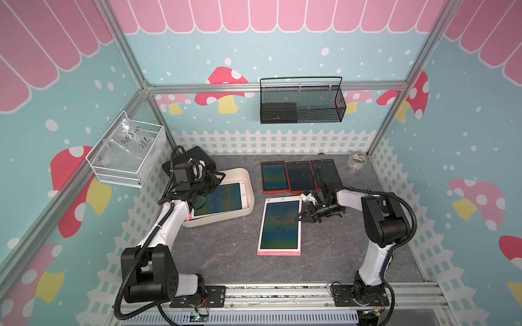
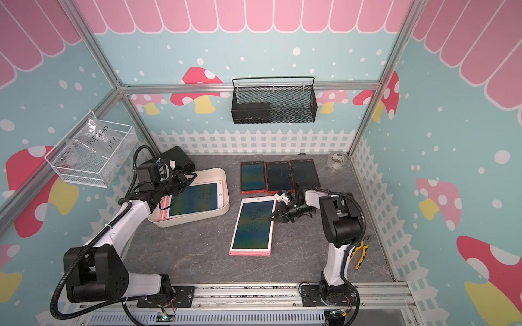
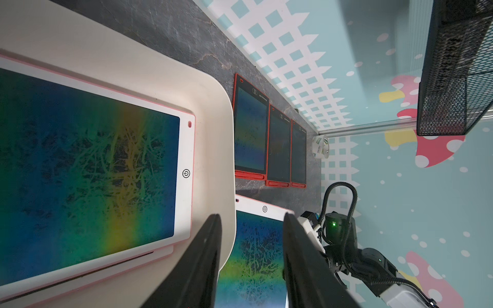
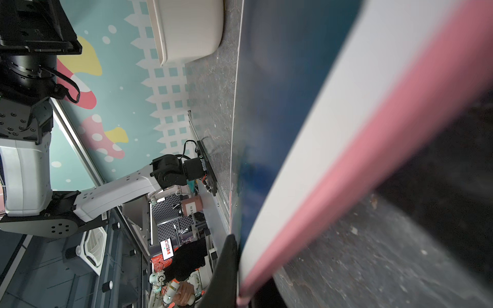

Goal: Take out the writing tablet from the storage box
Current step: Place the writing tablet at the center of the board.

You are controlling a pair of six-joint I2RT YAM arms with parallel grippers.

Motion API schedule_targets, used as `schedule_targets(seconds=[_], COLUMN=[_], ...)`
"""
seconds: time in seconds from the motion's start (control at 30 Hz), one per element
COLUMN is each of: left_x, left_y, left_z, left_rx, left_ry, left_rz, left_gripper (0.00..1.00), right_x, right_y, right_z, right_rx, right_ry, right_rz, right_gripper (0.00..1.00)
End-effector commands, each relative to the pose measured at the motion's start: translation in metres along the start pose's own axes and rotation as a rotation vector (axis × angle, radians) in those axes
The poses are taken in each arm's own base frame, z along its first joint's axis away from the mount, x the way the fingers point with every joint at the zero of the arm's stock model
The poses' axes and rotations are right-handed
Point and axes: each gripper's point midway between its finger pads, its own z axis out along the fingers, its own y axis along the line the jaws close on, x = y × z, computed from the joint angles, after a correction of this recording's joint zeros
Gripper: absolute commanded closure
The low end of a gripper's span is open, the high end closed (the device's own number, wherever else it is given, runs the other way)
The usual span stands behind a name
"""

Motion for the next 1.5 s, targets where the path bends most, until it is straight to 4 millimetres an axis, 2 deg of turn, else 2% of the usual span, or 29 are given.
schedule_targets(seconds=[0.0,0.03,0.13,0.2,0.4,0.57,0.8,1.07,1.27,1.47], left_x=[-0.001,-0.001,-0.003,-0.004,-0.003,-0.001,-0.001,0.002,-0.005,-0.009], left_y=[0.001,0.002,0.001,0.001,0.007,0.009,0.01,0.016,0.036,0.064], left_z=[-0.007,-0.007,-0.007,-0.007,-0.005,-0.005,-0.006,-0.01,-0.029,-0.051], left_rx=[0.013,0.016,0.038,0.044,0.043,0.049,0.053,0.037,-0.057,-0.197], left_ry=[-0.005,-0.003,0.003,0.005,0.009,0.015,0.015,0.01,-0.009,0.009], left_rz=[0.015,0.009,0.004,0.006,-0.003,-0.006,-0.009,-0.015,-0.021,-0.034], left_gripper=[0.59,0.59,0.59,0.59,0.59,0.59,0.59,0.59,0.59,0.57], right_x=[-0.001,-0.002,-0.003,-0.003,-0.001,-0.005,-0.005,-0.016,-0.029,-0.04], right_y=[-0.008,-0.008,-0.011,-0.011,-0.016,-0.036,-0.061,-0.059,-0.051,-0.055], right_z=[0.003,0.004,0.005,0.005,0.005,0.0,0.0,0.009,0.016,0.005], right_rx=[0.027,0.024,0.026,0.026,0.047,0.2,0.313,0.286,0.267,0.364], right_ry=[0.022,0.025,0.028,0.027,0.028,0.031,0.058,0.072,0.074,0.059], right_rz=[0.004,0.006,0.011,0.009,0.03,0.082,0.142,0.128,0.1,0.094], right_gripper=[0.87,0.83,0.66,0.61,0.56,0.5,0.49,0.49,0.5,0.51])
